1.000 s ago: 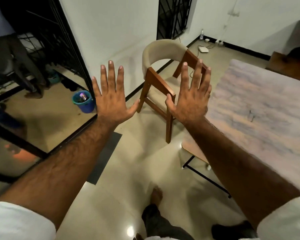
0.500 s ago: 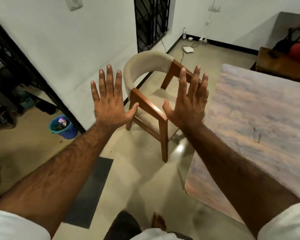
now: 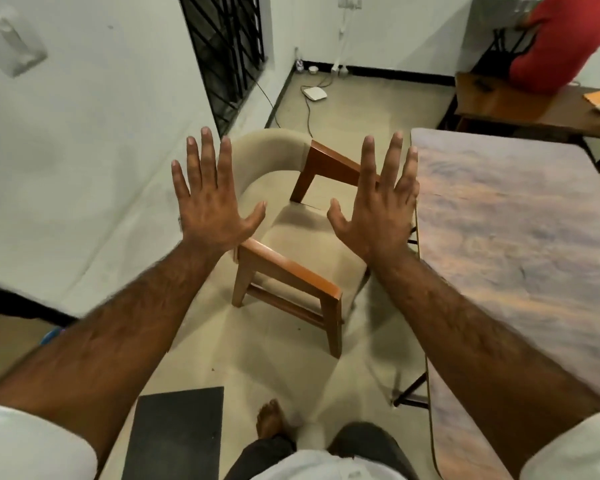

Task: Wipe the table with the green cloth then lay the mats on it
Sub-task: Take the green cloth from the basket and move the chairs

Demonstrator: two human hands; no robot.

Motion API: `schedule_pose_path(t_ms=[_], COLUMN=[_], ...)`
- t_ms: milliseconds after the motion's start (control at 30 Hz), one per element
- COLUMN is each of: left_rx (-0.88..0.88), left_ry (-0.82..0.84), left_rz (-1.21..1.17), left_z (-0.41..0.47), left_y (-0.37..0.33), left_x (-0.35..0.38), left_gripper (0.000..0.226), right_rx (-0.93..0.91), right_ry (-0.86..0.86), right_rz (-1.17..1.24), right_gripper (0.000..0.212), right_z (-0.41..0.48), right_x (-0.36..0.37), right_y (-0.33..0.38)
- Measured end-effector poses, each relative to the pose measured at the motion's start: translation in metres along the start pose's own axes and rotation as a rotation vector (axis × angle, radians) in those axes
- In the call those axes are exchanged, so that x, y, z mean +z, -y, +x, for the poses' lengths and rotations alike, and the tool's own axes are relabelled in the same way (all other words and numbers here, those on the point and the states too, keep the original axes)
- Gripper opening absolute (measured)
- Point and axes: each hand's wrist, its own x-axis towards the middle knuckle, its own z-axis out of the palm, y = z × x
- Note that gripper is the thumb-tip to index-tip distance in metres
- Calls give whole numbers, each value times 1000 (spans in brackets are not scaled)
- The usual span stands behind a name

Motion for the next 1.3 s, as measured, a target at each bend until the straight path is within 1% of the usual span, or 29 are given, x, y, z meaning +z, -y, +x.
schedule_pose_path(t_ms=[100,200,333,533,700,767,800,867,933,967,1033,1100,1133,1167,1233,1267,1300], left_rx=[41,97,163,269,378,392,396,423,472,487,497,512,511,504,489,486,480], left_ry=[20,44,99,173,285,352,388,441,513,562,642,702,727,763,833,857,884], left_rz=[-26,-49,-77,-96,-178,-230,-242,-232,-209,-195,-141,-90,-73,-57,-23,-23,-34], left_z=[42,80,128,187,242,263,273,291,315,327,349,371,381,389,402,408,411], left_y=[10,6,-12,-40,-48,-47,-45,-38,-26,-20,-9,0,4,9,17,21,25], left_x=[25,56,94,138,176,198,210,233,258,270,292,313,322,333,351,360,369], left_gripper=[127,127,127,130,127,127,127,128,127,128,130,132,134,136,144,148,151], right_rx=[78,124,182,266,376,477,557,761,1025,1172,1483,1776,1893,1987,2146,2238,2316], right_ry=[16,30,43,108,152,186,207,254,288,280,200,110,112,141,193,202,198], right_rz=[-20,-64,-94,-107,-47,8,61,240,473,573,714,768,746,714,678,699,751], right_gripper=[118,116,117,119,118,119,120,119,118,117,115,114,113,106,82,80,86], right_z=[25,45,73,101,107,103,99,87,76,68,47,24,14,4,-13,-17,-23], right_x=[15,35,65,100,120,133,140,155,168,174,188,200,206,212,224,229,236], right_y=[6,1,-14,-35,-36,-27,-19,-1,19,29,47,66,75,83,92,98,103])
